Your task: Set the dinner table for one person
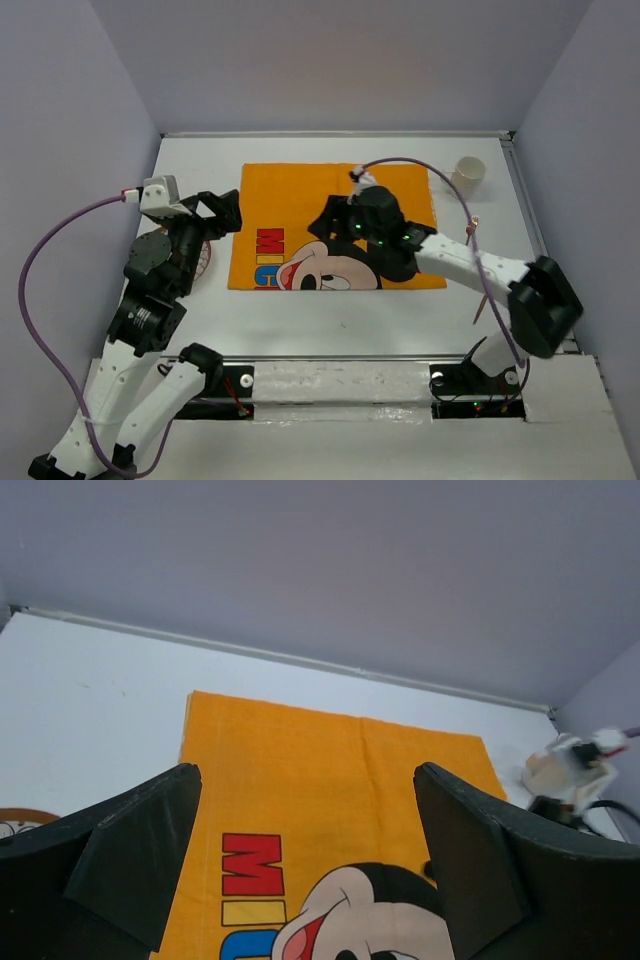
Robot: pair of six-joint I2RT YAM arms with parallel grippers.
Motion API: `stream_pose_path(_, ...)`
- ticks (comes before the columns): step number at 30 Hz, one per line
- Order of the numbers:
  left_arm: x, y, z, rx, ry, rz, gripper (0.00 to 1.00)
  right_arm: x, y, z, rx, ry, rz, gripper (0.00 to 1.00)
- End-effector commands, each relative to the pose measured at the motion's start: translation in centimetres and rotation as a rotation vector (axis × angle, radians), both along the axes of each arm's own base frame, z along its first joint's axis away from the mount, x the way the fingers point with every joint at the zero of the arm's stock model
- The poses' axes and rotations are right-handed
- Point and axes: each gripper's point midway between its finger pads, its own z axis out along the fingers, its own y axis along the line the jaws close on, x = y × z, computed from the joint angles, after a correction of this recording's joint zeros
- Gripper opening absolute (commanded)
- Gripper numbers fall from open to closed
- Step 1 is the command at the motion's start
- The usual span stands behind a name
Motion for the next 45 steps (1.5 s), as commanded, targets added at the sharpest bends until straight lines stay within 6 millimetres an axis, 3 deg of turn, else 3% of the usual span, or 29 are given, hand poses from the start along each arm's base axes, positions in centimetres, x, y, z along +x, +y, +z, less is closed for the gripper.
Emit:
stream_pose_path(1, -1.4, 2.2, 5.2, -0.051, -0.155, 0.080, 0.99, -0.8, 11.2, 3.8, 0.150, -0.074, 0.199, 0.70)
stream_pose_path(2, -1.4, 2.5, 5.3, -0.050, -0.159, 0.092, 0.99, -0.7, 14.8, 3.8, 0.170, -0.063, 0.236, 0.70)
stream_pose_path(5, -1.5, 2.8, 5.0, -0.043, -0.159, 0.108, 0.99, -0.9, 19.4, 3.1, 0.197, -0.042, 0.285, 0.70)
stream_pose_path(6, -1.5, 2.7, 5.0, -0.042, -0.162, 0.105, 0.99, -0.9, 22.0, 2.3, 0.213, -0.021, 0.307, 0.70)
stream_pose_path(7, -1.3, 2.7, 4.4, -0.039, -0.152, 0.105, 0.99, -1.0, 23.2, 1.9, 0.229, 0.002, 0.311, 0.70)
stream_pose_path(8, -1.3, 2.6, 4.2, -0.040, -0.152, 0.100, 0.99, -0.9, 24.6, -1.5, 0.196, 0.045, 0.315, 0.70)
stream_pose_path(9, -1.2, 2.5, 4.0, -0.039, -0.148, 0.100, 0.99, -0.4, 25.3, -2.1, 0.194, 0.054, 0.309, 0.70)
stream_pose_path(10, -1.0, 2.5, 3.6, -0.035, -0.146, 0.100, 0.99, -0.4, 27.0, -0.5, 0.229, 0.035, 0.323, 0.70)
stream_pose_path(12, -1.0, 2.4, 3.3, -0.028, -0.142, 0.099, 0.99, -0.6, 28.7, -2.2, 0.236, 0.095, 0.328, 0.70)
stream_pose_path(13, -0.8, 2.5, 2.8, -0.023, -0.134, 0.104, 0.99, -0.2, 29.4, -5.4, 0.210, 0.134, 0.322, 0.70)
stream_pose_path(14, -1.0, 2.6, 2.7, -0.023, -0.136, 0.105, 0.99, -0.1, 30.7, -4.1, 0.236, 0.117, 0.327, 0.70)
stream_pose_path(17, -1.2, 2.6, 2.8, -0.037, -0.161, 0.103, 0.99, 0.4, 31.9, -7.4, 0.210, 0.194, 0.307, 0.70)
stream_pose_path(18, -1.3, 2.6, 2.6, -0.037, -0.165, 0.101, 0.99, 0.5, 31.9, -9.4, 0.190, 0.232, 0.285, 0.70)
stream_pose_path(21, -1.3, 2.6, 2.4, -0.040, -0.171, 0.100, 0.99, 0.3, 32.3, -10.4, 0.191, 0.280, 0.285, 0.69)
stream_pose_path(22, -1.4, 2.5, 2.4, -0.041, -0.175, 0.094, 0.99, 0.1, 32.5, -11.7, 0.186, 0.304, 0.292, 0.68)
stream_pose_path(25, -1.3, 2.2, 2.0, -0.043, -0.175, 0.078, 0.99, 0.2, 33.1, -10.7, 0.224, 0.313, 0.293, 0.66)
stream_pose_path(27, -1.3, 2.1, 1.7, -0.040, -0.171, 0.074, 0.99, 0.4, 33.4, -10.9, 0.239, 0.329, 0.285, 0.59)
stream_pose_path(31, -1.5, 2.3, 1.5, -0.041, -0.177, 0.079, 0.99, 0.0, 33.9, -12.3, 0.263, 0.397, 0.281, 0.56)
stream_pose_path(40, -1.8, 2.6, 1.3, -0.047, -0.190, 0.082, 0.99, -0.4, 34.7, -13.2, 0.326, 0.487, 0.274, 0.42)
stream_pose_path(45, -1.9, 2.4, 1.3, -0.047, -0.195, 0.070, 0.99, -0.3, 35.1, -11.3, 0.402, 0.473, 0.289, 0.17)
